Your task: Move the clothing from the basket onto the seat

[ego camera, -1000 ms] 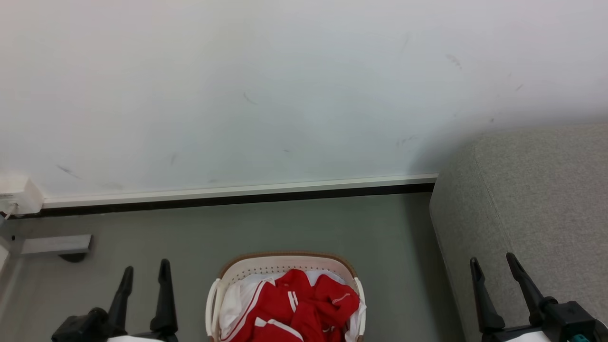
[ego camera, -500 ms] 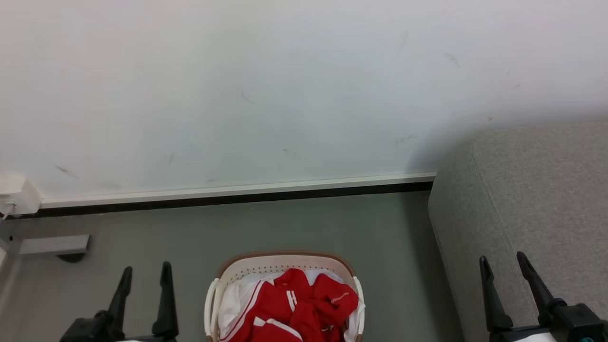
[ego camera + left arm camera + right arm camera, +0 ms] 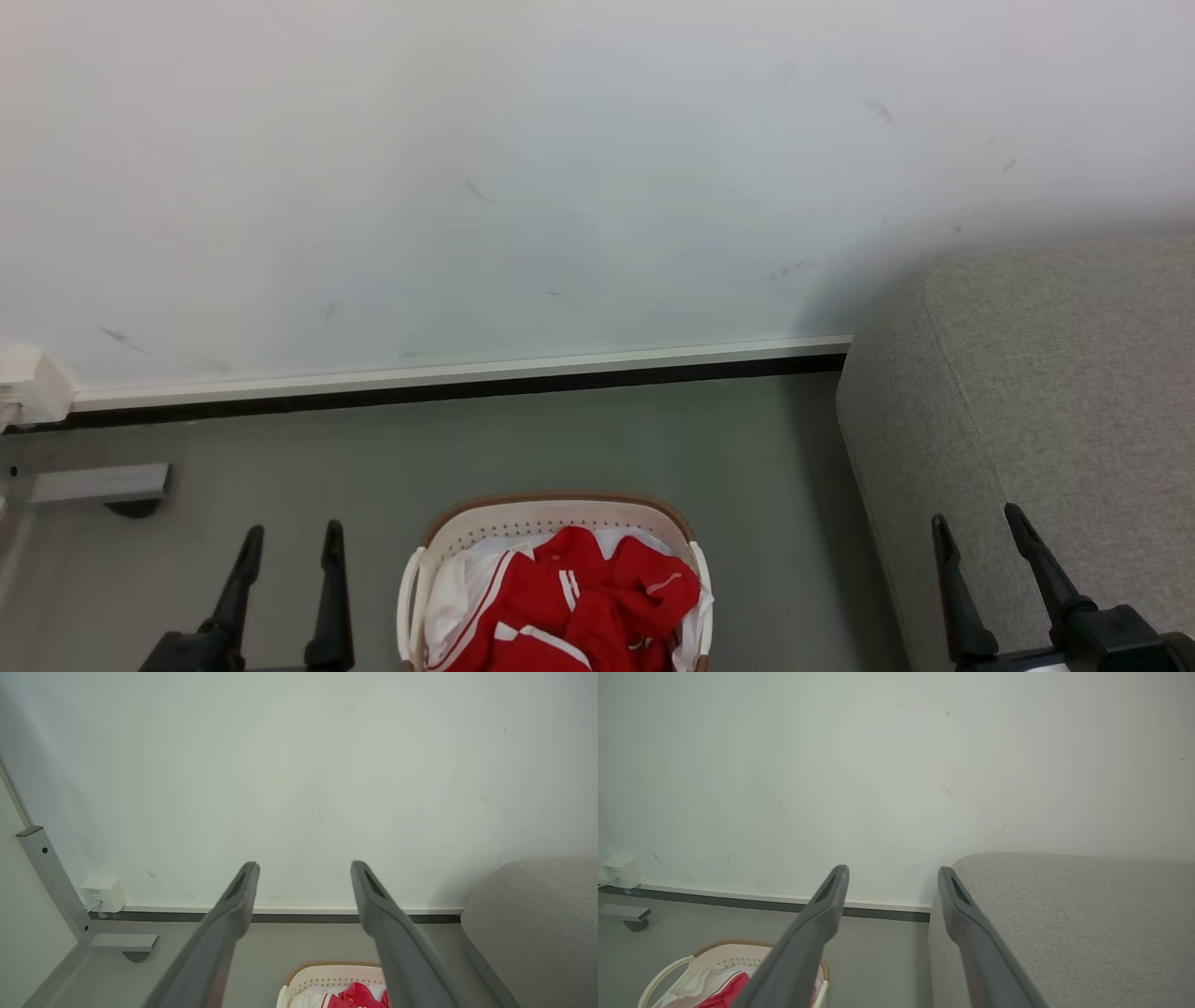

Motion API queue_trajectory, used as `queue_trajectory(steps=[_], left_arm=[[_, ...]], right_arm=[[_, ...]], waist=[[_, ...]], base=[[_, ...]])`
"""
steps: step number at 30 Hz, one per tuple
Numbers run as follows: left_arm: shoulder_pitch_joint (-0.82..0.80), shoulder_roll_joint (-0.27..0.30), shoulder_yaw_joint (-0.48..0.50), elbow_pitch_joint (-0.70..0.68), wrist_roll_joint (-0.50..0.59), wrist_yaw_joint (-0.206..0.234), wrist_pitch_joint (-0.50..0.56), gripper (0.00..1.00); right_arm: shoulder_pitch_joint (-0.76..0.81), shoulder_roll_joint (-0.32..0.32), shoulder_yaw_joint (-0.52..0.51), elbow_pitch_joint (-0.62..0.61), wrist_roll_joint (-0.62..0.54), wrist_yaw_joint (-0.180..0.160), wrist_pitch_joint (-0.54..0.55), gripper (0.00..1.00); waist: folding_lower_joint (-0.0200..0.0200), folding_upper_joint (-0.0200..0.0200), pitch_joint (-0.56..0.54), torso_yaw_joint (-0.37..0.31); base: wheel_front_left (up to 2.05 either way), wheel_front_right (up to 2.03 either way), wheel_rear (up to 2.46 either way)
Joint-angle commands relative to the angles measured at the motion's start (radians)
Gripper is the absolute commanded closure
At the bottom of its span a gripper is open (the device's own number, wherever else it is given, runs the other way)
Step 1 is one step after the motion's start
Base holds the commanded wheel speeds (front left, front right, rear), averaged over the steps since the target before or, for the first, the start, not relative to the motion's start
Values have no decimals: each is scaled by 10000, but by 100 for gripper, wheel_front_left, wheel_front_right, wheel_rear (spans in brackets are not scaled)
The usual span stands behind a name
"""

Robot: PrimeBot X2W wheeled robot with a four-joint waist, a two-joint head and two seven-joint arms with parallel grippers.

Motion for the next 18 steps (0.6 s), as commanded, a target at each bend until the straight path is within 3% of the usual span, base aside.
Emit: queue_trajectory(steps=[1,18], left_arm=[[122,76,24,-1,172,29,-49,0],[62,74,66,100,-364,13,-36,0]], right_arm=[[106,-29,24,25,-152,-21,-92,0],[-21,-28,21,129,138,-21,-77,0]], waist=[[0,0,4,-5],[0,0,53,-28]], base=[[0,0,0],[0,0,0]])
